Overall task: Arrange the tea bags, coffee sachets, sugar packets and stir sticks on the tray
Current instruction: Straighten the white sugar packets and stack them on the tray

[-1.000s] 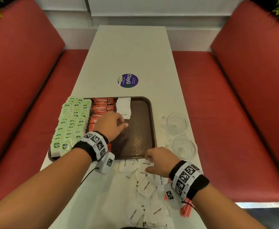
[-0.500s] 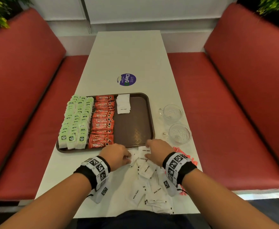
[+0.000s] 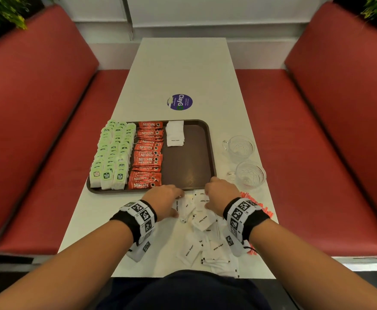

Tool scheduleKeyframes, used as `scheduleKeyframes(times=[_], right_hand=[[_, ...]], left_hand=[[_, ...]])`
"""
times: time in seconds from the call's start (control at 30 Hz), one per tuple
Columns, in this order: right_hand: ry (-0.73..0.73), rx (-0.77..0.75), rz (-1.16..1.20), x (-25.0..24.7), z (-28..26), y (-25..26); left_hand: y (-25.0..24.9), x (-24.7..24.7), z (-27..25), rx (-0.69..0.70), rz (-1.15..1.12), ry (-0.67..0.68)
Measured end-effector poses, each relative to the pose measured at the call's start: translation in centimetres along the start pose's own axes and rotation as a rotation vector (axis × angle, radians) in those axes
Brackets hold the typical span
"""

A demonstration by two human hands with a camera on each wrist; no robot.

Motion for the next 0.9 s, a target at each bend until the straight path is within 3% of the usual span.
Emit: scheduleKeyframes(times=[0.2, 0.3, 0.5, 0.73, 0.9], right_hand=[[0.097, 0.010, -0.014, -0.4, 0.1, 0.3], [0.162, -0.027, 0.005, -0.6, 0.1, 0.2], [0.229, -0.142, 0.269, -1.6, 0.6, 0.2], [0.081, -0.128, 0.616, -3.5, 2.4, 0.4], [-0.098, -0.207, 0.620, -4.7, 3.8, 1.1]], left_hand=[[0.1, 0.4, 0.4, -0.057, -0.070, 0.086], [0.3, -0.1, 0.6, -0.052, -0.096, 0.045], [1.6, -1.5, 1.0, 0.002, -0.206, -0.025], [3.0, -5.1, 1.6, 0.072, -0.439, -0.343], [3.1, -6.6, 2.3, 0.051, -0.602, -0.415]])
Point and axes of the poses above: each hand's wrist, its own z-axis towards the middle knuckle, its own x-axis out of the palm, y = z × x, the point moved 1 cm from there along z, towards the middle knuckle, and after that the axes turned 1 degree about -x, right-handed, at the moved point
